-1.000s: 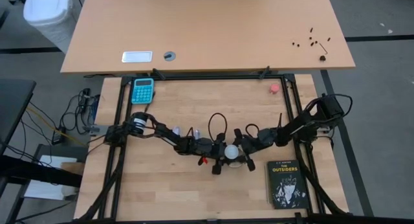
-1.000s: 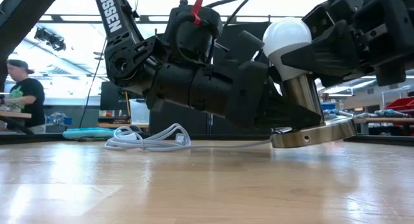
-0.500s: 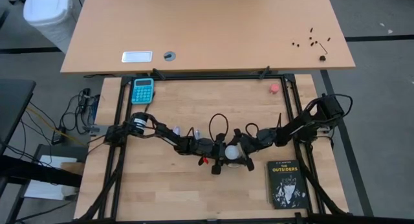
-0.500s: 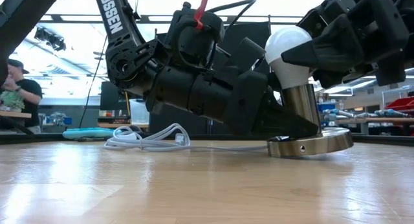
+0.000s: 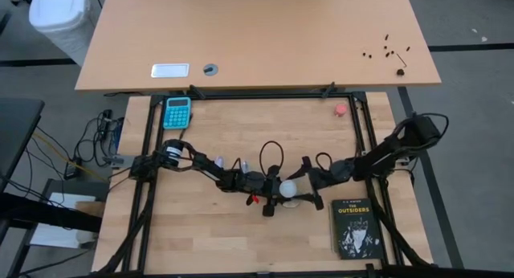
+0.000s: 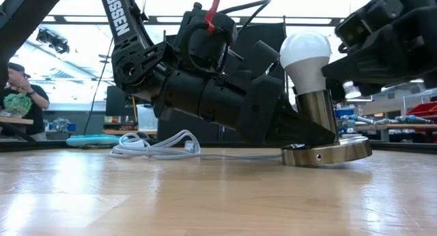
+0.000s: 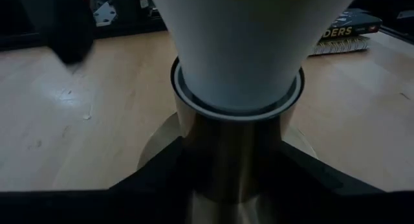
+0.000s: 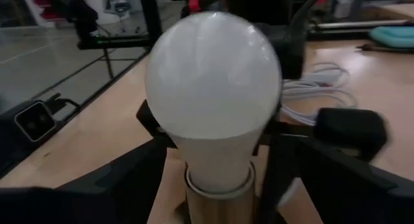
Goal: Screw lightbulb
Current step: Remove the lightbulb from the lamp
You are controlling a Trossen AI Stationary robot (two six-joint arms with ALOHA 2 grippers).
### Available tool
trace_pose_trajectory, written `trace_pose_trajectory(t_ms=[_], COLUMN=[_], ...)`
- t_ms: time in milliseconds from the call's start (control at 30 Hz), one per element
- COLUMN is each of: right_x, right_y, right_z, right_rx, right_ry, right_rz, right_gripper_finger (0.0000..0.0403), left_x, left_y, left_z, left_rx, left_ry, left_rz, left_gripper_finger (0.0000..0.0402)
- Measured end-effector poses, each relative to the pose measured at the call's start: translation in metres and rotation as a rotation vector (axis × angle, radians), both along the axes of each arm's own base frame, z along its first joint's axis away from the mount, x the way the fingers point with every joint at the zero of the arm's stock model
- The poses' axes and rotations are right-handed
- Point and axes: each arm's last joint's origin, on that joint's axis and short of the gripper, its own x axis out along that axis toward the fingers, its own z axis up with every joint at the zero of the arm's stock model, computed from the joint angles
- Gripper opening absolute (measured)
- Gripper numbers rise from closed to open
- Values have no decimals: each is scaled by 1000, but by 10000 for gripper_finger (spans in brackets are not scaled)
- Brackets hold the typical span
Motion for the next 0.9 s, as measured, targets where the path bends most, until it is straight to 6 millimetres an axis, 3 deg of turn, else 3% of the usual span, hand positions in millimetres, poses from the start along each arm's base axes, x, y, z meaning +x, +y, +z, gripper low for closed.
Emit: trace_pose_trajectory(t_ms=[167, 433, 900], right_x=[-13, -6, -8], right_y=[12, 43, 75], right_z=[5, 18, 27], right_rx=[-43, -125, -43], right_ry=[28, 93, 108], right_rz=[-86, -293, -583], right_gripper_finger=[346, 346, 346], left_x=[0, 0, 0], left_y=[0, 1, 5], left_z=[0, 0, 0], left_rx=[2, -3, -24], left_ry=[2, 2, 2], left_rz=[8, 52, 174], left_gripper_finger=[193, 193, 194])
